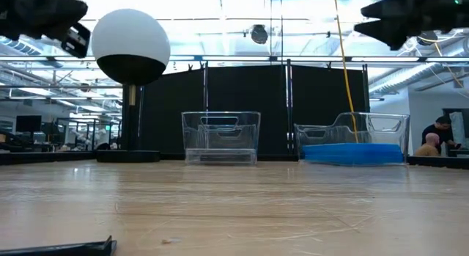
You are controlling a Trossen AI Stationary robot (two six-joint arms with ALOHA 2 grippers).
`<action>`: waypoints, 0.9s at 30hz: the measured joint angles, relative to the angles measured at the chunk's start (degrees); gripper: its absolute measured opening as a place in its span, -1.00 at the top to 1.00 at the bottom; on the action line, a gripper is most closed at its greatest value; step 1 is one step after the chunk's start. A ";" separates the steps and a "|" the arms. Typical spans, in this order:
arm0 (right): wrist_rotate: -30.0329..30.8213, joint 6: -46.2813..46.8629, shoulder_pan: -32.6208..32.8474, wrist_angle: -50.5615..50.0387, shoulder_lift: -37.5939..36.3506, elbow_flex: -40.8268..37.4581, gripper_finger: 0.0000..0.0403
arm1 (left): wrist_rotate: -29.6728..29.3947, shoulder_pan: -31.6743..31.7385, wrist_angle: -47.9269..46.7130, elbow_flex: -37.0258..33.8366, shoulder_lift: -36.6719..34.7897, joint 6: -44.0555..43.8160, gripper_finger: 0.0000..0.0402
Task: Pick & place jewel cases by type
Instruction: Return to Home Position
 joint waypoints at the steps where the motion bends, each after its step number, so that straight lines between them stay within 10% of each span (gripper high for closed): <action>1: 0.47 -0.86 -0.02 -0.05 -2.26 -1.03 -0.27 | -0.04 0.02 -1.96 -0.30 -2.12 -0.13 0.96; 8: 1.00 -4.55 -0.02 -4.15 -12.49 -5.65 -0.26 | 0.06 0.00 -14.06 -0.44 -15.21 0.16 0.96; 27: -11.91 -3.71 -0.12 2.26 -12.08 -17.58 -0.15 | -1.94 0.09 -17.23 -0.40 -14.39 -0.04 0.96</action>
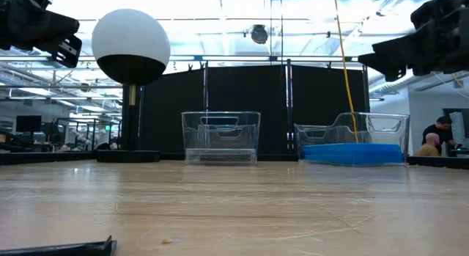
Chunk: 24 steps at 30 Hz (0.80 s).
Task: Pick & place jewel cases by type
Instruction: Return to Home Position
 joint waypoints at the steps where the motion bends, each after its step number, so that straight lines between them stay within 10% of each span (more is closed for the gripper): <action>1: -1.08 -0.04 0.00 0.03 0.00 -0.31 -0.15 | -0.01 0.00 0.02 0.00 -0.02 -0.10 0.96; 24: -3.70 8.60 0.02 -1.32 0.03 -1.13 -0.15 | -0.03 0.00 0.11 0.00 0.00 0.38 0.96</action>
